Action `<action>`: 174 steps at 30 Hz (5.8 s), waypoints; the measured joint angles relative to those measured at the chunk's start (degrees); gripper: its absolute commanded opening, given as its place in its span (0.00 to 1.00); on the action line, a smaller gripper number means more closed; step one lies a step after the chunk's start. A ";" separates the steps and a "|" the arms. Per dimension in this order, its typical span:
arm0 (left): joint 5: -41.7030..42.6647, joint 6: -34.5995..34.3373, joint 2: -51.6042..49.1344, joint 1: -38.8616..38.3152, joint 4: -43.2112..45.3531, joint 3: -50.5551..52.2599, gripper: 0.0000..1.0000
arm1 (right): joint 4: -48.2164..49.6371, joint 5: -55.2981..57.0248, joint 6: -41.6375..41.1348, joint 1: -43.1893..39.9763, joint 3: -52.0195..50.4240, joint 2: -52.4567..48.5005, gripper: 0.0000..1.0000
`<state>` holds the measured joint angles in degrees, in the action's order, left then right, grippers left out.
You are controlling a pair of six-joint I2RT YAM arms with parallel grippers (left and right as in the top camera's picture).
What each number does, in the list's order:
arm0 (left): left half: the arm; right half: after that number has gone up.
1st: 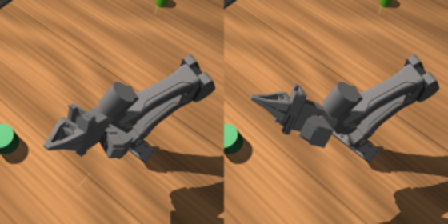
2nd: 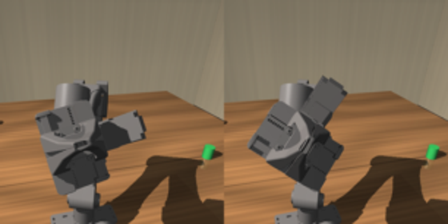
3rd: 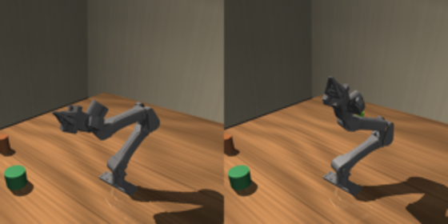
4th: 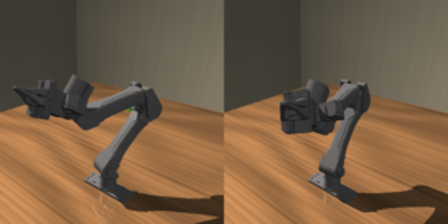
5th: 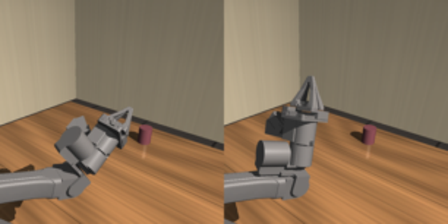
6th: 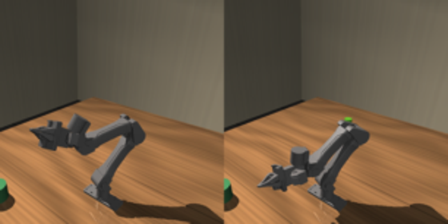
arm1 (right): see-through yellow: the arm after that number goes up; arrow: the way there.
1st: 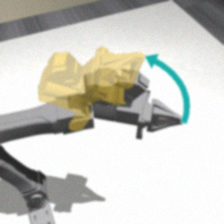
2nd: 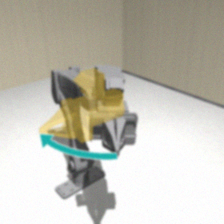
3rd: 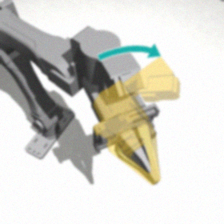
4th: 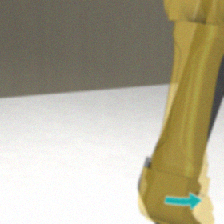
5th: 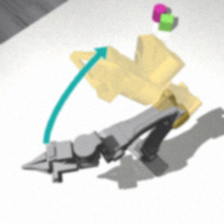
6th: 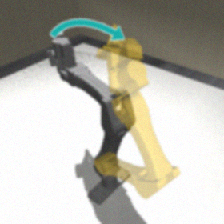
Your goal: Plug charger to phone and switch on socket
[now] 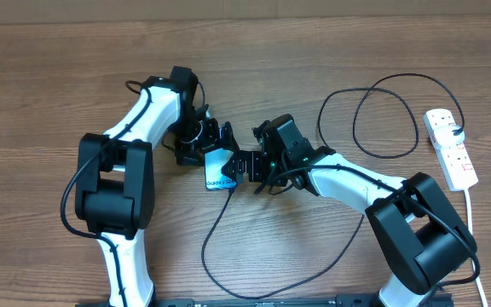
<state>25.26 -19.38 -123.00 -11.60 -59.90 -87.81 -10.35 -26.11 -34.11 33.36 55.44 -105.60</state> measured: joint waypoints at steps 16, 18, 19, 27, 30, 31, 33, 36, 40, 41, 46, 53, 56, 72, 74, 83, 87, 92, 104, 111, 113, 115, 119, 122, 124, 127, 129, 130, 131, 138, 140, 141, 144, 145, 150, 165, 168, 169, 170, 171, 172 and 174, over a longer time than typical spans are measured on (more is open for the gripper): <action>-14.84 -6.21 0.37 -4.46 -0.52 -0.26 1.00 | -1.20 0.00 0.02 0.00 0.37 0.02 1.00; -14.91 -6.21 0.37 -4.50 -0.50 -0.26 1.00 | -1.20 0.00 0.00 0.00 0.37 0.02 1.00; -15.02 -6.19 0.37 -4.61 -0.46 -0.26 1.00 | -1.22 0.00 0.00 0.00 0.37 0.02 1.00; -16.57 -5.75 0.37 -6.36 0.66 -0.26 1.00 | -1.22 0.00 0.02 0.00 0.37 0.02 1.00; -17.18 -5.84 0.37 -6.82 0.87 -0.26 1.00 | -1.22 0.00 0.02 0.00 0.39 0.02 1.00; -17.33 -5.88 0.37 -6.86 0.94 -0.26 1.00 | -1.22 0.00 0.00 0.00 0.37 0.02 1.00; -17.42 -5.79 0.37 -6.97 1.18 -0.26 1.00 | -1.27 0.00 0.00 0.00 0.39 0.02 1.00; -17.55 -5.53 0.37 -7.08 1.44 -0.26 1.00 | -1.27 0.00 0.02 0.00 0.39 0.02 1.00; -17.55 -5.09 0.31 -7.08 0.79 -0.90 1.00 | -1.27 0.00 -0.02 0.00 0.39 0.02 1.00; -17.59 -4.98 0.15 -7.08 0.44 -1.25 1.00 | -1.25 0.02 0.02 0.00 0.39 0.02 1.00; -17.79 -4.46 -0.83 -7.08 -1.55 -3.28 1.00 | -1.27 0.02 0.02 0.00 0.39 0.02 1.00; -17.79 -4.50 -0.83 -7.19 -1.27 -3.26 1.00 | -1.27 0.00 0.00 0.00 0.39 0.02 1.00; -17.77 -4.50 -0.83 -7.19 -1.05 -3.26 1.00 | -1.29 0.00 0.02 0.00 0.39 0.02 1.00; -11.89 -4.39 -0.92 -6.14 1.05 -3.26 1.00 | -1.31 0.00 0.02 0.00 0.39 0.02 1.00; -11.89 -4.39 -0.92 -6.16 1.20 -3.26 1.00 | -1.31 0.00 0.00 0.00 0.39 0.02 1.00; -15.52 -6.38 -0.92 -7.61 1.86 -3.26 1.00 | -1.31 0.00 0.00 0.00 0.39 0.02 1.00; -17.49 -7.67 -0.92 -8.68 2.40 -3.26 1.00 | -1.33 0.00 0.02 0.00 0.39 0.02 1.00; -18.75 -8.39 -0.92 -9.46 2.75 -3.26 1.00 | -1.29 0.00 0.00 0.00 0.39 0.02 1.00; -21.38 -10.60 -0.85 -9.81 3.39 -2.29 0.97 | -1.33 0.00 0.02 0.00 0.39 0.02 1.00; -23.63 -10.93 -0.28 -10.14 3.91 -0.94 0.82 | -1.36 0.00 0.00 0.00 0.39 0.02 1.00; -23.82 -10.93 -0.28 -10.14 3.87 -0.94 0.82 | -1.53 0.00 0.02 0.00 0.39 0.09 1.00; -23.82 -10.93 -0.28 -10.14 3.85 -0.92 0.81 | -1.68 0.02 0.00 0.00 0.39 0.11 1.00; -23.34 -10.05 -0.26 -10.05 3.82 -0.92 0.81 | -1.73 0.02 0.04 0.00 0.39 0.11 1.00; -21.53 -7.89 -0.20 -9.35 3.63 -0.92 0.82 | -1.73 -0.04 0.02 0.00 0.39 0.11 1.00; -17.59 -5.68 0.00 -8.02 3.37 -0.92 0.82 | -1.66 -0.11 0.04 0.00 0.39 0.11 1.00; -11.15 -2.73 0.11 -5.97 3.30 -0.92 0.84 | -1.31 -0.39 0.02 0.02 0.39 0.11 1.00; -5.66 -0.87 0.11 -4.61 3.39 -0.74 0.84 | -1.05 -0.46 0.00 0.13 0.39 0.11 1.00; -2.97 0.09 0.09 -4.00 3.43 -0.59 0.84 | -0.79 -0.44 0.02 0.24 0.39 0.11 1.00; -0.70 0.98 0.09 -3.56 3.52 -0.37 0.85 | -0.22 -0.15 -0.07 0.50 0.37 0.07 1.00; 4.59 3.08 -0.07 -2.64 3.45 0.20 1.00 | 0.52 2.86 -0.24 1.66 0.37 -0.04 1.00; 3.61 1.03 0.00 -3.17 3.80 0.11 1.00 | 0.55 3.06 -0.20 1.62 0.37 -0.04 1.00; 2.56 -0.22 0.02 -3.67 3.93 -0.04 1.00 | 0.57 3.08 -0.26 1.60 0.37 -0.04 1.00; -2.45 -4.61 0.33 -5.99 4.46 -0.33 1.00 | 0.48 2.69 -0.31 1.33 0.37 -0.04 1.00; -3.96 -5.84 0.39 -6.67 4.61 -0.39 1.00 | 0.48 2.27 -0.31 1.14 0.37 -0.04 1.00; -10.67 -10.43 0.63 -9.46 5.29 -0.42 1.00 | 0.70 -1.46 2.78 0.13 0.33 -0.28 1.00; -19.76 -12.24 0.59 -9.79 4.24 -0.28 0.90 | 0.61 -3.78 6.12 1.66 0.33 -0.44 1.00; -20.79 -11.74 0.52 -9.77 4.22 -0.20 0.87 | 0.39 -1.95 5.14 1.55 0.33 -0.44 1.00; -20.98 -11.72 0.52 -9.75 4.17 -0.17 0.93 | 0.44 -1.66 4.85 1.44 0.33 -0.44 1.00; -21.09 -11.58 0.52 -9.75 4.17 -0.17 0.96 | 0.48 -1.49 4.72 1.29 0.33 -0.44 1.00; -21.16 -11.28 0.52 -9.77 4.24 -0.17 0.97 | 0.48 -1.22 4.50 1.11 0.33 -0.44 1.00; -21.22 -11.10 0.52 -9.77 4.37 -0.17 0.97 | 0.55 -0.72 4.37 0.81 0.33 -0.44 1.00; -21.27 -10.80 0.52 -9.75 5.05 -0.17 0.95 | 0.85 0.15 4.22 0.13 0.33 -0.44 1.00</action>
<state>3.99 -30.17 -122.48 -21.34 -54.85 -87.99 -9.50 -25.96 -29.89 33.50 55.77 -106.04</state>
